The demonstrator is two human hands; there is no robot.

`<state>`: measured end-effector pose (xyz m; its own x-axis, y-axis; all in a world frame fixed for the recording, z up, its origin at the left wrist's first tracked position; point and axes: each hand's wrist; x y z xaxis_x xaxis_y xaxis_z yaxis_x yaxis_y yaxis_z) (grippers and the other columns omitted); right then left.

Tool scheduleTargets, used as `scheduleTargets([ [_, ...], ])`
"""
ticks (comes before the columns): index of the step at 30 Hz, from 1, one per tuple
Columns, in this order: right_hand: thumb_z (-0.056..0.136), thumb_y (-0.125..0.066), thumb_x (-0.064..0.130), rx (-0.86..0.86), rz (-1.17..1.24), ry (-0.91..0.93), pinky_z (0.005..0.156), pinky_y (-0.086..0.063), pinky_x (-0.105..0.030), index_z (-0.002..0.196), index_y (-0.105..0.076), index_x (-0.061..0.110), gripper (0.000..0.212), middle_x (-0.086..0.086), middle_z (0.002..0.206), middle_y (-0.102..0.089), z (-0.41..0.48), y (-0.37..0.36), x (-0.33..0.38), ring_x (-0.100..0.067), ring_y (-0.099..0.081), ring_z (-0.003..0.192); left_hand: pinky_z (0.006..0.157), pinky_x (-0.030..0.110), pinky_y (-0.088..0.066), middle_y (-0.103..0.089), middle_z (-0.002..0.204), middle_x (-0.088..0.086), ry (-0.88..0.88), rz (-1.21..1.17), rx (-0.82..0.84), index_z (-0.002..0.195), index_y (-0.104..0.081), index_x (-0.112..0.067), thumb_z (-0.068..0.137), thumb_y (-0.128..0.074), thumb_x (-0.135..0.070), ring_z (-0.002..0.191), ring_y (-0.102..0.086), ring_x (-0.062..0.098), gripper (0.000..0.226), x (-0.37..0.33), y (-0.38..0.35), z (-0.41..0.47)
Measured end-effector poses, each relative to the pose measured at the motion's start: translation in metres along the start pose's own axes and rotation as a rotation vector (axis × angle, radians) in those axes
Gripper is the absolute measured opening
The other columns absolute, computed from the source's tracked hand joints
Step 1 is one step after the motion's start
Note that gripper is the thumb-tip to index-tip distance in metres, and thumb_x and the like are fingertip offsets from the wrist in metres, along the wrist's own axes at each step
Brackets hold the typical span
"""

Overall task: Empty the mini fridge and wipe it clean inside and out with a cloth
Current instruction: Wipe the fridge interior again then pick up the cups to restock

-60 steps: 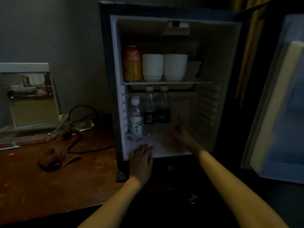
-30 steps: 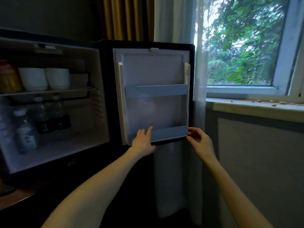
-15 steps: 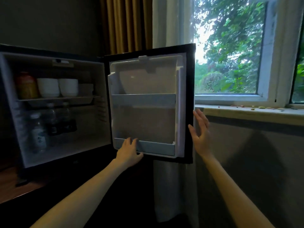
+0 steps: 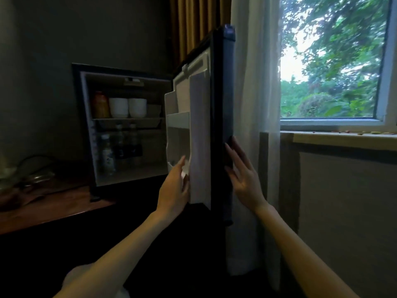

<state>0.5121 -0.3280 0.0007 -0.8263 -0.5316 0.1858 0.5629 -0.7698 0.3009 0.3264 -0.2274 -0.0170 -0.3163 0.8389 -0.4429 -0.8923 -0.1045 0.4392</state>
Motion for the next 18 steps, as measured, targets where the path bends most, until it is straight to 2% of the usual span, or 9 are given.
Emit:
scheduleTargets([
  [2, 0.090, -0.056, -0.005, 0.047, 0.032, 0.036, 0.115, -0.032, -0.030, 0.149, -0.033, 0.016, 0.067, 0.001, 0.162, -0.011, 0.001, -0.018, 0.013, -0.016, -0.021, 0.147, 0.102, 0.015, -0.039, -0.041, 0.146, 0.000, -0.118, -0.037, -0.173, 0.149, -0.030, -0.013, 0.098, -0.052, -0.015, 0.131, -0.044, 0.011, 0.055, -0.009, 0.017, -0.009],
  [3, 0.089, -0.058, -0.007, 0.064, 0.047, 0.066, 0.114, -0.034, -0.035, 0.149, -0.033, 0.015, 0.069, 0.000, 0.162, -0.009, 0.003, -0.029, 0.019, -0.018, -0.023, 0.147, 0.105, 0.018, -0.038, -0.039, 0.147, 0.002, -0.193, -0.021, -0.231, 0.148, -0.031, -0.009, 0.098, -0.050, -0.015, 0.134, -0.042, 0.012, 0.053, -0.013, 0.025, -0.011],
  [5, 0.089, -0.059, -0.005, 0.092, 0.077, 0.136, 0.114, -0.035, -0.044, 0.149, -0.032, 0.011, 0.068, -0.003, 0.162, -0.008, 0.008, -0.050, 0.032, -0.025, -0.024, 0.146, 0.111, 0.026, -0.035, -0.035, 0.150, 0.006, -0.308, 0.029, -0.274, 0.147, -0.033, -0.005, 0.099, -0.043, -0.018, 0.139, -0.036, 0.014, 0.051, -0.019, 0.042, -0.016],
  [7, 0.091, -0.058, 0.000, 0.107, 0.097, 0.190, 0.115, -0.031, -0.047, 0.150, -0.027, 0.010, 0.068, -0.004, 0.163, -0.007, 0.015, -0.074, 0.045, -0.026, -0.019, 0.148, 0.114, 0.030, -0.033, -0.033, 0.152, 0.006, -0.333, 0.063, -0.275, 0.147, -0.034, -0.005, 0.100, -0.039, -0.020, 0.142, -0.033, 0.015, 0.050, -0.019, 0.056, -0.020],
  [9, 0.094, -0.055, 0.008, 0.117, 0.137, 0.198, 0.117, -0.029, -0.039, 0.153, -0.017, 0.010, 0.070, -0.001, 0.163, -0.004, 0.022, -0.101, 0.058, -0.023, -0.016, 0.148, 0.114, 0.025, -0.031, -0.030, 0.154, 0.004, -0.278, 0.071, -0.285, 0.148, -0.033, -0.007, 0.101, -0.038, -0.021, 0.143, -0.031, 0.014, 0.050, -0.011, 0.069, -0.023],
  [11, 0.095, -0.055, 0.015, 0.140, 0.187, 0.167, 0.116, -0.026, -0.023, 0.154, -0.006, 0.008, 0.077, 0.002, 0.163, 0.000, 0.029, -0.130, 0.071, -0.015, -0.015, 0.148, 0.114, 0.018, -0.027, -0.026, 0.157, 0.001, -0.197, 0.081, -0.311, 0.149, -0.031, -0.009, 0.100, -0.037, -0.024, 0.144, -0.027, 0.011, 0.052, 0.005, 0.083, -0.025],
  [13, 0.096, -0.056, 0.016, 0.167, 0.224, 0.164, 0.114, -0.023, -0.014, 0.153, -0.004, 0.004, 0.079, -0.002, 0.163, 0.000, 0.038, -0.157, 0.081, -0.011, -0.013, 0.148, 0.114, 0.014, -0.022, -0.022, 0.159, -0.001, -0.121, 0.113, -0.323, 0.150, -0.029, -0.013, 0.100, -0.035, -0.031, 0.145, -0.022, 0.006, 0.054, 0.025, 0.096, -0.025],
  [16, 0.095, -0.057, 0.012, 0.201, 0.229, 0.239, 0.117, -0.025, -0.025, 0.152, -0.013, 0.003, 0.073, -0.006, 0.163, -0.004, 0.053, -0.197, 0.087, -0.017, -0.014, 0.149, 0.115, 0.013, -0.018, -0.016, 0.160, -0.007, 0.002, 0.126, -0.334, 0.151, -0.025, -0.018, 0.099, -0.038, -0.037, 0.145, -0.015, -0.002, 0.057, 0.053, 0.114, -0.018],
  [18, 0.092, -0.060, 0.008, 0.235, 0.209, 0.280, 0.118, -0.026, -0.036, 0.152, -0.017, 0.005, 0.074, -0.006, 0.163, -0.005, 0.065, -0.221, 0.086, -0.019, -0.012, 0.149, 0.117, 0.020, -0.020, -0.015, 0.160, -0.010, 0.089, 0.091, -0.356, 0.152, -0.023, -0.021, 0.098, -0.048, -0.028, 0.144, -0.014, -0.004, 0.060, 0.071, 0.122, -0.011],
])
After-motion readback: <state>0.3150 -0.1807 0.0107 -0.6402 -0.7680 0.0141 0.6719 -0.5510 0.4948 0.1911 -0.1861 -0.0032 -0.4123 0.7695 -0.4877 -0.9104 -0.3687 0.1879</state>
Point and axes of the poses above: each hand's wrist, its own z-axis towards the middle knuckle, its own y-axis out of the back of the hand, x = y × z
